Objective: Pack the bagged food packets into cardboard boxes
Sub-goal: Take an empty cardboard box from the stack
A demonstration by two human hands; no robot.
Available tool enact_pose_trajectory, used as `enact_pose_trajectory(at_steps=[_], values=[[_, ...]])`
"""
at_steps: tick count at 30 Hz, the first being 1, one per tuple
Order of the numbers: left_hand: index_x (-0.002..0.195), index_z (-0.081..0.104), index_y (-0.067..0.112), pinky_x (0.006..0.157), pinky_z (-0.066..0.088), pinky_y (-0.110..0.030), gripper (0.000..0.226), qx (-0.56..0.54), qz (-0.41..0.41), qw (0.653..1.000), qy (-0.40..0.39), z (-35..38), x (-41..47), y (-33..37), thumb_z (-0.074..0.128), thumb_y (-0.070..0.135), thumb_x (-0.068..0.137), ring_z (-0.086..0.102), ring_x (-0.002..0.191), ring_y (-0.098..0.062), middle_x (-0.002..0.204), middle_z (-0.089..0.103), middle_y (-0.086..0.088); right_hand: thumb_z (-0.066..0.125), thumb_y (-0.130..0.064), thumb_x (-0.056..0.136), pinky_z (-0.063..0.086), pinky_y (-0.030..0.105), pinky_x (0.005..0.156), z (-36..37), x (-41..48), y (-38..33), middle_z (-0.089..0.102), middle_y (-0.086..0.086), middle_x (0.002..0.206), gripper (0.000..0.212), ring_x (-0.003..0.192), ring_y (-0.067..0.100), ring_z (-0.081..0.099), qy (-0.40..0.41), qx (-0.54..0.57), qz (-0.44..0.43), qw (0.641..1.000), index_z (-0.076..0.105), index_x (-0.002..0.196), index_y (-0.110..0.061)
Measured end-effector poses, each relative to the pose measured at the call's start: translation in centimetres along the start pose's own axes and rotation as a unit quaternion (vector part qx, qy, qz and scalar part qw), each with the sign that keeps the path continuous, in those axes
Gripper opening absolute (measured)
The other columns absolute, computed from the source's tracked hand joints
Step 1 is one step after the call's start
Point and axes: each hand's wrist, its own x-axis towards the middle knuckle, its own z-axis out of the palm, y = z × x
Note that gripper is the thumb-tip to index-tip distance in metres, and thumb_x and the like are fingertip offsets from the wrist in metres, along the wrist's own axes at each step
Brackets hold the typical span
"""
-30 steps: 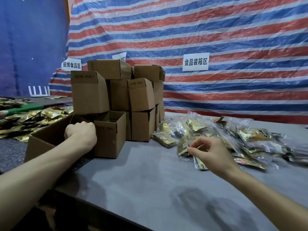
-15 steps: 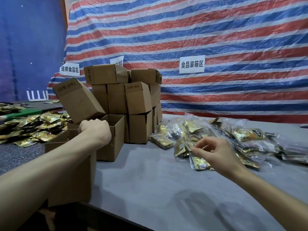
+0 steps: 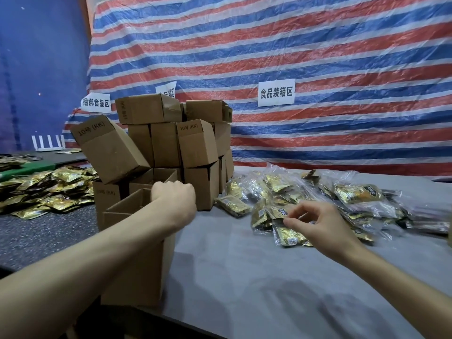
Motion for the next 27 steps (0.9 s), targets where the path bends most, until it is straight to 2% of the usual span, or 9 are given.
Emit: enact_pose_trajectory(at_steps=[3,7,12,15,18,20,22,24,27], values=[[0.098,0.046,0.021,0.075,0.035,-0.033,0.017,-0.022,0.043,0.998,0.027,-0.8,-1.0,2.2,0.053,0.005,0.094,0.058,0.094,-0.026,0.098,0.060,-0.005,0.079,-0.009,0.083,0.044,0.017,0.055,-0.2,0.0,0.3,0.072,0.002,0.070,0.016,0.067,0.021,0.065,0.005,-0.002,-0.002,1.000,0.073,0.070,-0.017],[0.100,0.047,0.024,0.072,0.030,-0.034,0.014,-0.064,0.116,0.989,0.072,-1.7,-2.0,5.6,0.054,0.012,0.096,0.059,0.095,-0.029,0.114,0.066,-0.005,0.079,-0.010,0.083,0.045,0.014,0.055,-0.9,-0.2,0.9,0.072,0.000,0.072,0.014,0.065,0.014,0.064,0.013,0.001,0.006,1.000,0.073,0.073,-0.018],[0.090,0.045,0.022,0.066,0.031,-0.034,0.016,-0.155,0.235,0.953,0.111,-2.0,-3.4,9.8,0.060,0.018,0.094,0.041,0.064,-0.013,0.079,0.049,0.005,0.080,-0.016,0.084,0.056,0.027,0.067,-2.3,-1.0,2.6,0.070,-0.004,0.085,0.019,0.076,0.009,0.065,0.050,0.000,0.038,0.998,0.068,0.095,-0.026],[0.112,0.058,0.022,0.062,0.038,-0.031,0.018,-0.212,0.302,0.921,0.126,-1.4,-3.5,11.6,0.059,0.018,0.094,0.059,0.084,-0.019,0.101,0.066,0.001,0.077,-0.030,0.087,0.052,0.029,0.081,-3.3,-1.7,4.1,0.066,-0.010,0.105,0.027,0.095,0.006,0.063,0.099,-0.020,0.043,0.994,0.062,0.109,-0.032],[0.130,0.060,0.029,0.086,0.054,-0.037,0.036,-0.251,0.357,0.884,0.170,-0.5,-2.9,12.3,0.062,0.018,0.095,0.063,0.107,-0.016,0.118,0.069,0.006,0.067,-0.051,0.090,0.049,0.032,0.088,-4.5,-2.5,5.3,0.060,-0.014,0.120,0.033,0.111,0.003,0.057,0.129,-0.029,0.038,0.991,0.058,0.118,-0.039],[0.132,0.061,0.033,0.099,0.045,-0.036,0.040,-0.289,0.388,0.856,0.185,0.2,-2.1,12.1,0.063,0.021,0.094,0.059,0.115,-0.014,0.122,0.068,0.008,0.060,-0.060,0.088,0.048,0.031,0.091,-5.0,-3.0,5.9,0.059,-0.012,0.126,0.039,0.116,0.004,0.056,0.135,-0.006,0.036,0.990,0.060,0.121,-0.040],[0.137,0.058,0.037,0.108,0.030,-0.034,0.045,-0.295,0.388,0.844,0.223,1.3,-1.3,11.8,0.066,0.036,0.092,0.045,0.128,-0.015,0.133,0.059,0.006,0.061,-0.059,0.089,0.051,0.029,0.091,-5.2,-3.4,6.3,0.061,-0.017,0.124,0.036,0.115,0.002,0.059,0.134,0.032,0.034,0.990,0.061,0.119,-0.040],[0.148,0.046,0.035,0.116,0.019,-0.037,0.070,-0.277,0.323,0.858,0.289,3.1,-0.3,11.5,0.062,0.063,0.086,0.030,0.140,-0.019,0.148,0.045,0.000,0.063,-0.058,0.089,0.053,0.027,0.087,-5.2,-3.6,6.4,0.063,-0.028,0.115,0.033,0.108,0.000,0.063,0.137,0.060,0.035,0.988,0.061,0.117,-0.041],[0.155,0.032,0.025,0.117,0.027,-0.040,0.114,-0.449,0.206,0.827,0.268,6.0,0.4,11.5,0.062,0.084,0.062,0.032,0.141,-0.018,0.153,0.038,0.003,0.063,-0.059,0.088,0.057,0.028,0.087,-5.0,-3.6,6.5,0.062,-0.032,0.112,0.031,0.110,-0.004,0.061,0.147,0.076,0.036,0.986,0.060,0.116,-0.045]])
